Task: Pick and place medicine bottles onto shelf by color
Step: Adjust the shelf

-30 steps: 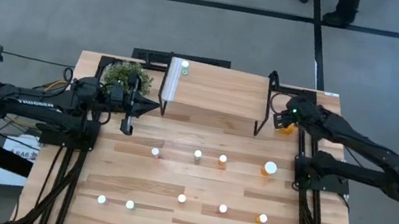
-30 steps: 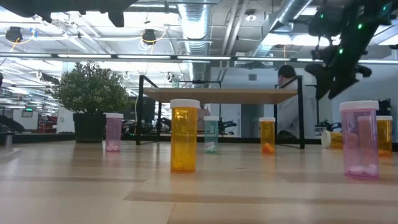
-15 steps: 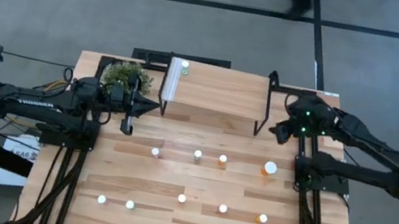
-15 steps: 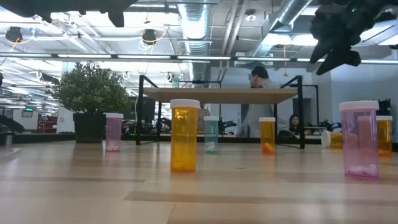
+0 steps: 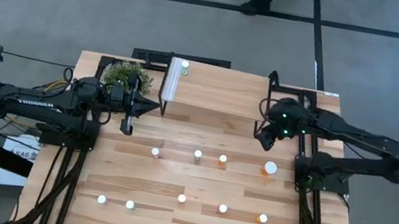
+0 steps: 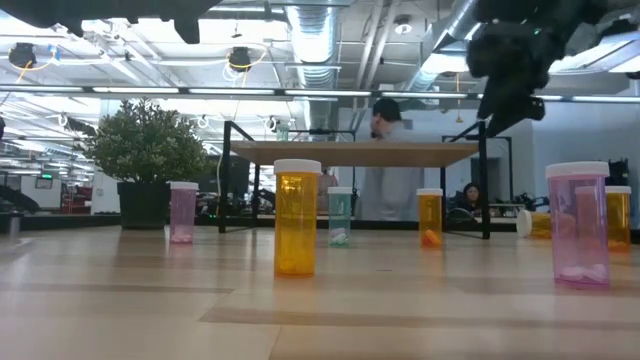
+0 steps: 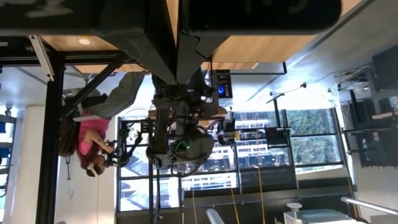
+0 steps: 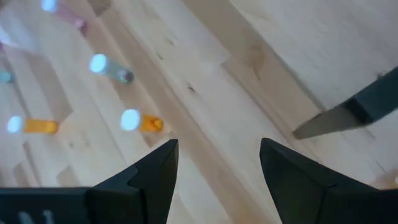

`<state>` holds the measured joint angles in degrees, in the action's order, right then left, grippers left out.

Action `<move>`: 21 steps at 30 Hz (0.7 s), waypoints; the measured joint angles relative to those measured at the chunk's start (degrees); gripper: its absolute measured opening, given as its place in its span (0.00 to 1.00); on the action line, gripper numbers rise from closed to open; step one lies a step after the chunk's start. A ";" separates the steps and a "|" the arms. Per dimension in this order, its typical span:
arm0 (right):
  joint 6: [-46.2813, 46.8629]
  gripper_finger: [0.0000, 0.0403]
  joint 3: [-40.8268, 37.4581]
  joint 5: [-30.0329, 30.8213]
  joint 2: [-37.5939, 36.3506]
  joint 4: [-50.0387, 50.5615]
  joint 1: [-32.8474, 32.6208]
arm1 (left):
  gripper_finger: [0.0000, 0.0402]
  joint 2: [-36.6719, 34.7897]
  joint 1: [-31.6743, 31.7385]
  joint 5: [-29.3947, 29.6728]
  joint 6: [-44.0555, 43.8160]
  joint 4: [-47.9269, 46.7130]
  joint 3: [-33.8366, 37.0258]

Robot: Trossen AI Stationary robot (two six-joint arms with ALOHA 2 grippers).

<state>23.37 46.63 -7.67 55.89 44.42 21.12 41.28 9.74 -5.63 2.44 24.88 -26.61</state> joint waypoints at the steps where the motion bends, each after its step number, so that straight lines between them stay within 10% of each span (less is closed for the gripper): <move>1: -0.53 0.62 0.00 0.03 0.68 0.00 0.54 | 0.00 -0.01 0.00 0.00 -0.05 0.02 0.00; 21: -8.87 0.62 0.00 -0.02 4.54 -4.66 11.52 | 0.00 -0.02 0.00 -0.17 -0.09 -0.22 0.00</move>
<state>14.50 46.63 -7.69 60.42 39.77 32.65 41.25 9.74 -5.80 2.35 24.67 -26.61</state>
